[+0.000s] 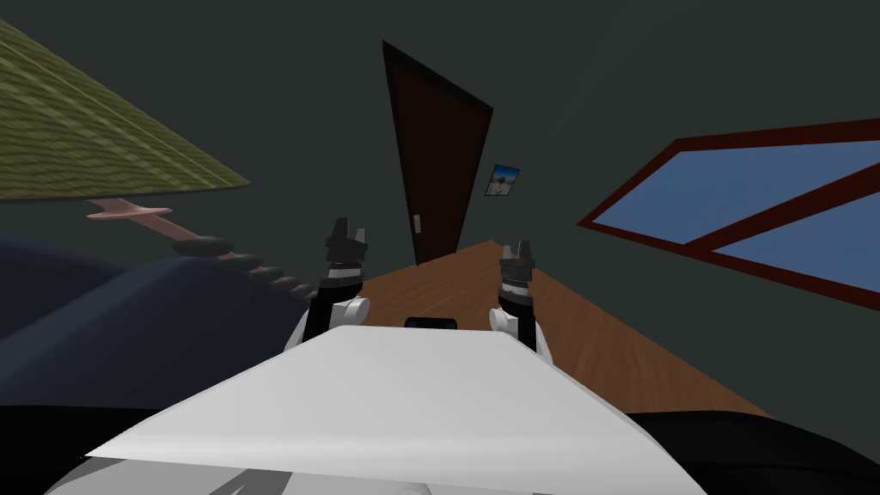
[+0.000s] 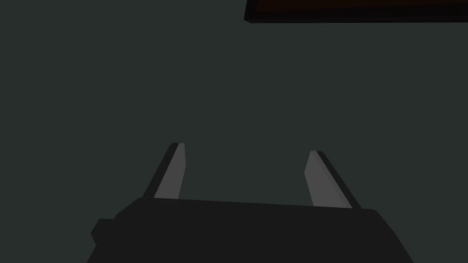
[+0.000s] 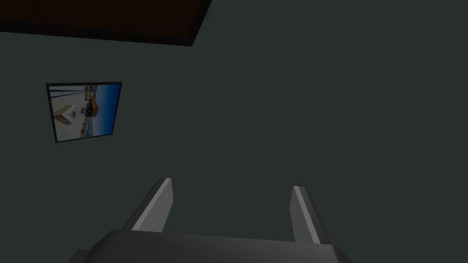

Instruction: Pull the door open

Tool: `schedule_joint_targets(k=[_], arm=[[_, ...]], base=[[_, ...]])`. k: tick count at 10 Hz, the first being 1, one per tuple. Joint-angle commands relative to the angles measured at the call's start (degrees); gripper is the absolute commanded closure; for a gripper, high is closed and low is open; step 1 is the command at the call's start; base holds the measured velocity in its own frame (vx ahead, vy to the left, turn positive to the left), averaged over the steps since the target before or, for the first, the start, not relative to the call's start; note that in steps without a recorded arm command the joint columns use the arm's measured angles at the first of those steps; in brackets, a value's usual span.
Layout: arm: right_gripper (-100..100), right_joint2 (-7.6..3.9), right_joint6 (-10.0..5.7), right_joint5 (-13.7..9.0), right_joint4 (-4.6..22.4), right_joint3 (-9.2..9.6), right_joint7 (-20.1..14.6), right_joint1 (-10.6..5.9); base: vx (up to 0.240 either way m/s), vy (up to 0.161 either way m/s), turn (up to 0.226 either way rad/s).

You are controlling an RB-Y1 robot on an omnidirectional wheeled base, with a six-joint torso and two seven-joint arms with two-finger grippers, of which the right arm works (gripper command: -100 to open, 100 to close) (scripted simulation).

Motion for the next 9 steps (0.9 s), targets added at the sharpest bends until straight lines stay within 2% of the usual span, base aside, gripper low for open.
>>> schedule_joint_targets(k=[1,6,7,9], arm=[[-100,-0.39,-0.01,1.09,2.08,0.65,1.33,-1.29],[-100,-1.06,-0.04,3.36,6.44,2.02,4.11,-4.00],[-100,-1.31,-0.06,4.34,8.31,2.61,5.31,-5.16],[-100,-1.56,-0.07,5.45,10.46,3.28,6.68,-6.49]], base=[[0.075,0.021,-0.050],[0.138,0.050,-0.034],[0.130,0.056,-0.047],[0.118,0.062,-0.051]])
